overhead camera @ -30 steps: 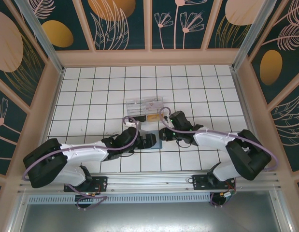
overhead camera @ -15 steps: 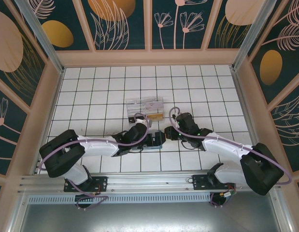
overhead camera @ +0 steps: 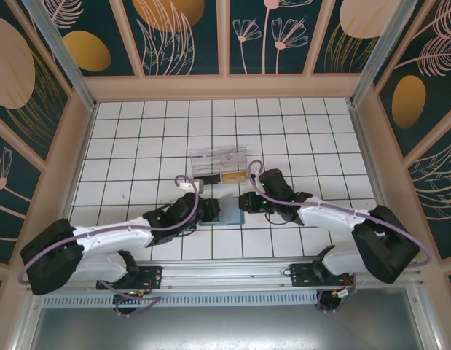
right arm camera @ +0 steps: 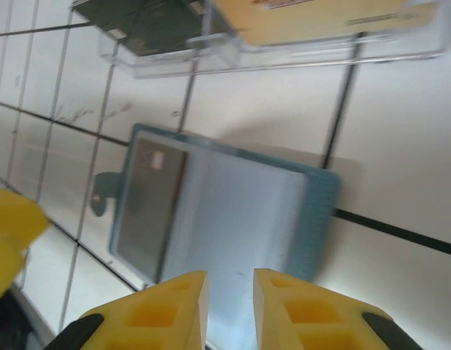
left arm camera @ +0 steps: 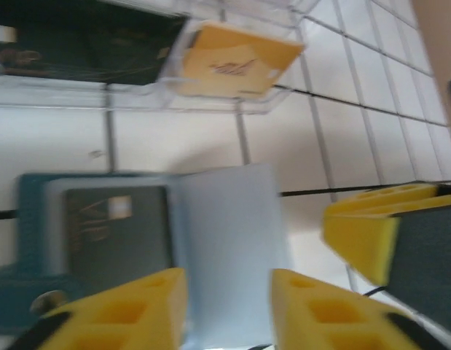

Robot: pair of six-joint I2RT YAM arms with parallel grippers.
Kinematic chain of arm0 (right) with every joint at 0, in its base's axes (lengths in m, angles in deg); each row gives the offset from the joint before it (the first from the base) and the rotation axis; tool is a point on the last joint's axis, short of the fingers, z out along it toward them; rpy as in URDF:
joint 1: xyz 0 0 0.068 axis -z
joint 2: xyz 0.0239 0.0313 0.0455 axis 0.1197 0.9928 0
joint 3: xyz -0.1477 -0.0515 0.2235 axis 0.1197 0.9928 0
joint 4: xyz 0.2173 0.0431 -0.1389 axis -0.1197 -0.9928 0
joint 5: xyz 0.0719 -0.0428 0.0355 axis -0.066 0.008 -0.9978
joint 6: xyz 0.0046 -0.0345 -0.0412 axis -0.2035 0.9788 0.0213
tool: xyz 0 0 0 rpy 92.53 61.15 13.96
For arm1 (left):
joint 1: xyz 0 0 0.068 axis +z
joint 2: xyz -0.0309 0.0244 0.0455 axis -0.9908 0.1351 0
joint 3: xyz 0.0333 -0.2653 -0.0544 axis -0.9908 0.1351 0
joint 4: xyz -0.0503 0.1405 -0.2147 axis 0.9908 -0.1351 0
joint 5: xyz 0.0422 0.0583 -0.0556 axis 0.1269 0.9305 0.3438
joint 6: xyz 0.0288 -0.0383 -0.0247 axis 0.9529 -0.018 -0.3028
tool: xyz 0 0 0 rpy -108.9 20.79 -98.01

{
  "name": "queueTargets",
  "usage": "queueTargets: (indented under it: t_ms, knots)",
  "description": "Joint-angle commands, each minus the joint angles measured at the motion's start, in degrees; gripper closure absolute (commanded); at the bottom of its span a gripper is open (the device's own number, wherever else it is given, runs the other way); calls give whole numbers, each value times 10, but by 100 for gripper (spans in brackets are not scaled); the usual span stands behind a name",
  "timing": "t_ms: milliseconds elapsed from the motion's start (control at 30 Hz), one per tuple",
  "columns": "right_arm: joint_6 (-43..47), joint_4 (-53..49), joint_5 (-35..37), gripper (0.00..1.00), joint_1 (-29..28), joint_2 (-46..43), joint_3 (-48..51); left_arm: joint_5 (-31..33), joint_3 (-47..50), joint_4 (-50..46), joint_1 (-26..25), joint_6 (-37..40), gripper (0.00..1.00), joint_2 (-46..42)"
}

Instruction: Take the credit cards out of the card holder

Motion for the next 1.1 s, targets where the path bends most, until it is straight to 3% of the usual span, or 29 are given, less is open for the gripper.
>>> queueTargets:
  t_ms: [0,67,167,533,1067]
  knots:
    - [-27,50,-42,76,-27,32,-40,49,32,-53,4,-11,76,-31]
    - [-36,51,-44,78,-43,56,-59,46,48,-42,4,-14,84,-43]
    - [-44,50,-33,78,-61,75,-76,42,57,-29,4,-13,87,-46]
    - [-95,66,-64,78,-72,152,-95,18,57,34,4,21,87,-13]
    - [-120,63,-61,78,-64,195,-97,34,27,5,5,17,93,82]
